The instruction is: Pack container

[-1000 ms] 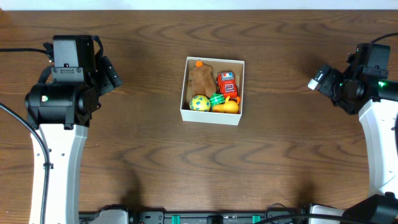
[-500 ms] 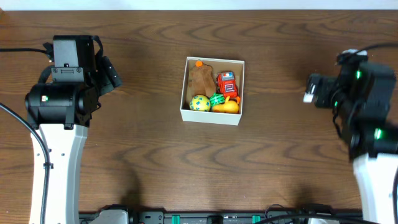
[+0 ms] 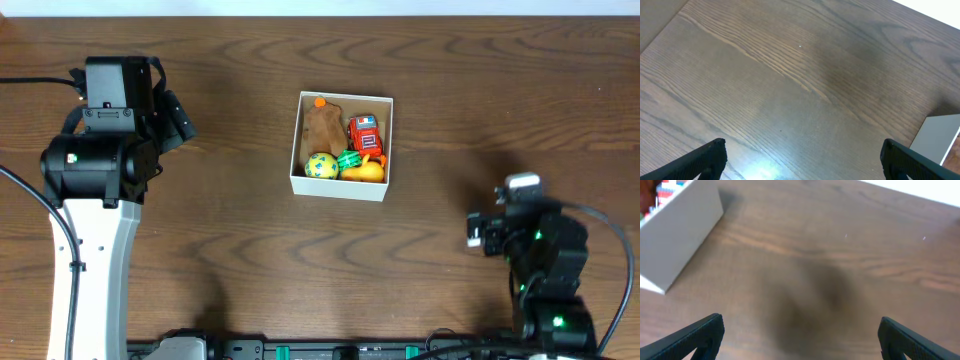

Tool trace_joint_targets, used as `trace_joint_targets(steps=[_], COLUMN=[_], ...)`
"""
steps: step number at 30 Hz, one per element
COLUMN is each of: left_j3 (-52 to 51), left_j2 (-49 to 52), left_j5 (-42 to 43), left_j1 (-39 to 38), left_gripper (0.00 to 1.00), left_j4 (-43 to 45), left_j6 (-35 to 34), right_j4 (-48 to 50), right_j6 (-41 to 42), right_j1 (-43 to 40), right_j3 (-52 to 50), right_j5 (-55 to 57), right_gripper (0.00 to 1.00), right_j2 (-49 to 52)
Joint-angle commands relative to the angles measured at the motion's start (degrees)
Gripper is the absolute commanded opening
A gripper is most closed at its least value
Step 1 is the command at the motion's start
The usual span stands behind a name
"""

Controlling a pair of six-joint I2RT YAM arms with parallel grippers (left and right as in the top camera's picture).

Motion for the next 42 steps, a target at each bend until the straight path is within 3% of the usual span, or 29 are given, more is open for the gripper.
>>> trace_joint_targets(steps=[1, 15, 42], left_j3=[0.2, 0.2, 0.2], left_j2=[0.4, 0.4, 0.4], left_j5=[-0.9, -0.9, -0.9], left_j1=[0.2, 0.3, 0.3], left_gripper=[0.98, 0.98, 0.98], left_j4=[-0.1, -0.1, -0.1], left_j6=[-0.5, -0.5, -0.5], right_j4=[0.6, 0.9, 1.1], right_j6=[-0.1, 4.7, 4.8], right_j1=[0.8, 0.8, 0.8], right_j3=[-4.6, -16.0, -15.9], right_j5=[-0.6, -0.5, -0.5], right_gripper=[0.99, 0.99, 0.99], right_j2=[-5.6, -23.2, -24.3])
